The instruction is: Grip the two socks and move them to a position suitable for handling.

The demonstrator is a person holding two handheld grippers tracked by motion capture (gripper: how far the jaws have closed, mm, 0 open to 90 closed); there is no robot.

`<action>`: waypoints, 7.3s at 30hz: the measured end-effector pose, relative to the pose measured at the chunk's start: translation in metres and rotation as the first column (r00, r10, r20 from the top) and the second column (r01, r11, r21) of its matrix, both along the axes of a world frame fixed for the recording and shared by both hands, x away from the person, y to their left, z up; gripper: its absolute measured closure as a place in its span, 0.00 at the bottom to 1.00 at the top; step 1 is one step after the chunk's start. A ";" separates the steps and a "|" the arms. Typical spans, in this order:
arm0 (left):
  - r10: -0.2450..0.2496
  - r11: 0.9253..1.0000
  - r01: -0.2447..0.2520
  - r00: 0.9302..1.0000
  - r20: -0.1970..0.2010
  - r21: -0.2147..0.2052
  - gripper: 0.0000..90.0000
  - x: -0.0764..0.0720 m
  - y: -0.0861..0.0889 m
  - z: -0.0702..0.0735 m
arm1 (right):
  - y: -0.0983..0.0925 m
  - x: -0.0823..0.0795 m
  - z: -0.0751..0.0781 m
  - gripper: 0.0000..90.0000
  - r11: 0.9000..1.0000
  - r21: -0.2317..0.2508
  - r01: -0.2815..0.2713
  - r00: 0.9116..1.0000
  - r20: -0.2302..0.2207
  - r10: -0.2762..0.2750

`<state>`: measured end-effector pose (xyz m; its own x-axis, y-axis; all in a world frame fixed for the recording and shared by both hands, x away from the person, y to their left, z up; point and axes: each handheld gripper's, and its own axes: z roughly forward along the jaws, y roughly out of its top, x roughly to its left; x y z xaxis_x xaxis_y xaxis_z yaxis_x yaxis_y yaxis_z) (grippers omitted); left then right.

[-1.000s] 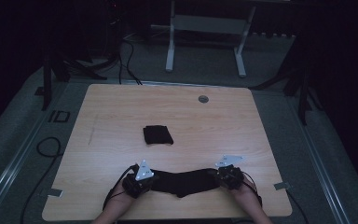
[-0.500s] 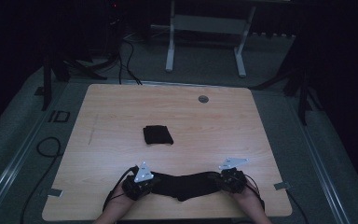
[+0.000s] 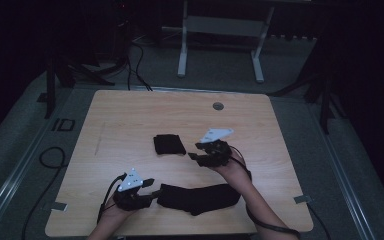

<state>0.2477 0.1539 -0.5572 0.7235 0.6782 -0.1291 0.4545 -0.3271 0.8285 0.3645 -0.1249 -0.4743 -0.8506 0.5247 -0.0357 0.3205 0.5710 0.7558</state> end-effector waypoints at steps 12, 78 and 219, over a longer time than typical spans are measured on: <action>0.010 1.000 -0.010 1.000 0.003 -0.012 0.49 0.001 0.003 0.000 | 0.101 0.071 -0.035 0.45 0.994 -0.105 0.013 0.997 -0.077 -0.022; 0.034 0.999 -0.034 0.999 -0.020 0.001 0.49 0.025 -0.013 0.007 | 0.031 -0.006 -0.060 0.68 0.979 -0.205 -0.009 0.999 -0.038 0.001; 0.075 0.995 -0.062 0.980 -0.187 0.073 0.51 0.103 -0.012 0.015 | -0.131 0.006 -0.055 0.61 0.927 -0.054 0.372 0.907 -0.189 -0.375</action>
<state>0.3509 0.1422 -0.5423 0.6415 0.7371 -0.2125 0.6242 -0.3406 0.7031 0.3706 -0.2561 -0.5298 -0.5835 0.8062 0.0972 0.6510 0.3929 0.6495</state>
